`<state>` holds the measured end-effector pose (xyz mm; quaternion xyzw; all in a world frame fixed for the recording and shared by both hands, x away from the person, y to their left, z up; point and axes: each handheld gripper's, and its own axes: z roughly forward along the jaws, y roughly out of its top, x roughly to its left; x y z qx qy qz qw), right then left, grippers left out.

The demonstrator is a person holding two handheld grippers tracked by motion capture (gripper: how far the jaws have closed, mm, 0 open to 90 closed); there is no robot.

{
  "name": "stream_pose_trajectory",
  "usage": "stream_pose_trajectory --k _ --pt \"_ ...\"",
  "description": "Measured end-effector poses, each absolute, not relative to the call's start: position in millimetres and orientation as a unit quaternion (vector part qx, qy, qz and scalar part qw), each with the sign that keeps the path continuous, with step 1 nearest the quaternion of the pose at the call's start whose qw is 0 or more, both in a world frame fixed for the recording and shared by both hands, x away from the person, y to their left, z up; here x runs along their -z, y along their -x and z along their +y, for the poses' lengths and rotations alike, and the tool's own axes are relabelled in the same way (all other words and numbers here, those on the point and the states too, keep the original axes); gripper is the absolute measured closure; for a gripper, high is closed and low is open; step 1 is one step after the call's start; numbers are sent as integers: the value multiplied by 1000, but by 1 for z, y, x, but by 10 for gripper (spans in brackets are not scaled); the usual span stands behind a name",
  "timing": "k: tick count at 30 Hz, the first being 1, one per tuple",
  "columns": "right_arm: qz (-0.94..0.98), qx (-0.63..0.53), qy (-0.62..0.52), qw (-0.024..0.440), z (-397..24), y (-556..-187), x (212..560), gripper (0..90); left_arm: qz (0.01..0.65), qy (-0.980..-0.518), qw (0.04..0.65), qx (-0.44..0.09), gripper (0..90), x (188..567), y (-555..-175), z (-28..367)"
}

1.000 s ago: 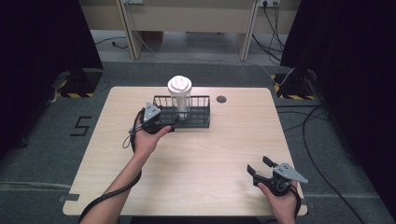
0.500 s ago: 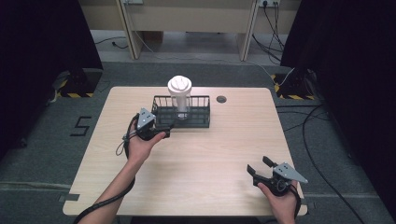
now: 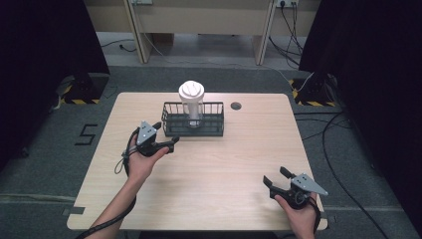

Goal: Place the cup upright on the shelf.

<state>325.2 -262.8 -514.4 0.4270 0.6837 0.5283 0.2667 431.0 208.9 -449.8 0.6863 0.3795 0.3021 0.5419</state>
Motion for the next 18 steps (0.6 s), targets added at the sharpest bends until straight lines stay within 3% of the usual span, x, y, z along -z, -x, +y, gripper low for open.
stream_pose_trajectory --k 18 --pt "686 -526 -425 268 -262 -325 514 222 382 -682 544 -305 152 457 -402 232"
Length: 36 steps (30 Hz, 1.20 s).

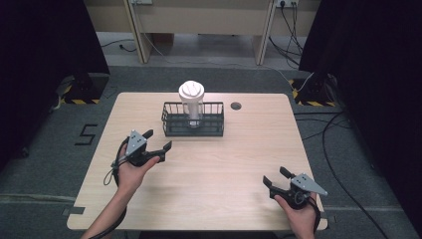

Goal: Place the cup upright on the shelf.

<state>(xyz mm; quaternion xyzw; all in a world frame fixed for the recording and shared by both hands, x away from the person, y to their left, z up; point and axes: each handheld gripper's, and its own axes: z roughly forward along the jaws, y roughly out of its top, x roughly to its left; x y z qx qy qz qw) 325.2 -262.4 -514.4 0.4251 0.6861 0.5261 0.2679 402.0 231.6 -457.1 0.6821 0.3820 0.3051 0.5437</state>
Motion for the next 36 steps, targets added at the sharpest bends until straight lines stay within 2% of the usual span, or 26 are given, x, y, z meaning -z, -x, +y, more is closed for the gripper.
stream_pose_trajectory --k 36 --pt "686 -525 -426 270 -262 -325 514 222 403 -670 536 -319 154 473 -356 282"
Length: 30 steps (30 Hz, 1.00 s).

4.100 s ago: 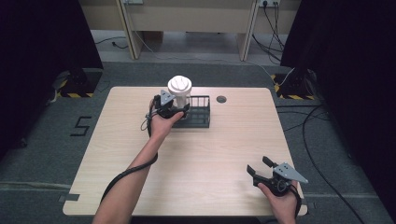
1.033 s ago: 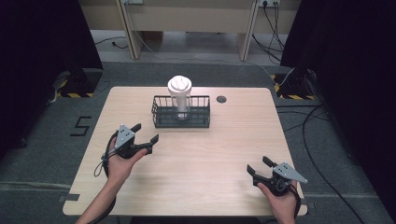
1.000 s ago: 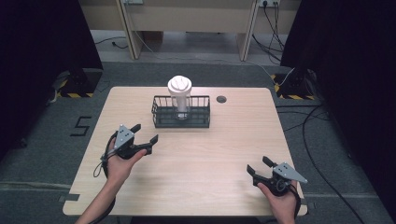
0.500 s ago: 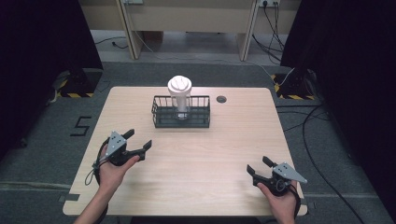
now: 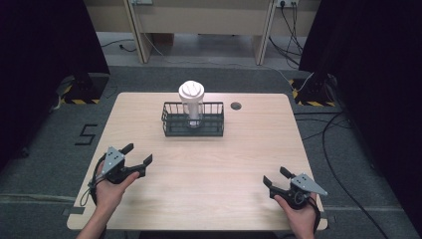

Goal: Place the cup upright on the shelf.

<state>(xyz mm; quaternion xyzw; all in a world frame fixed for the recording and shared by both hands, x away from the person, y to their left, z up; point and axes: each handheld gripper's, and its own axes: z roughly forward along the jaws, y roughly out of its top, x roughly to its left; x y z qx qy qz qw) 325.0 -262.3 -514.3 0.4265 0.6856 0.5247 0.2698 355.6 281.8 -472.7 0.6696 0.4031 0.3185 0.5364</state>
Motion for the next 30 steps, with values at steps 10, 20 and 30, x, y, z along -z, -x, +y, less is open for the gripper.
stream_pose_trajectory --k 10,20,30 --pt "686 -524 -426 271 -262 -325 514 223 420 -665 530 -317 154 485 -346 295" --pt "686 -524 -426 271 -262 -325 514 223 446 -657 523 -310 161 506 -338 307" --pt "689 -523 -423 270 -262 -325 514 222 461 -644 525 -312 164 514 -333 314"
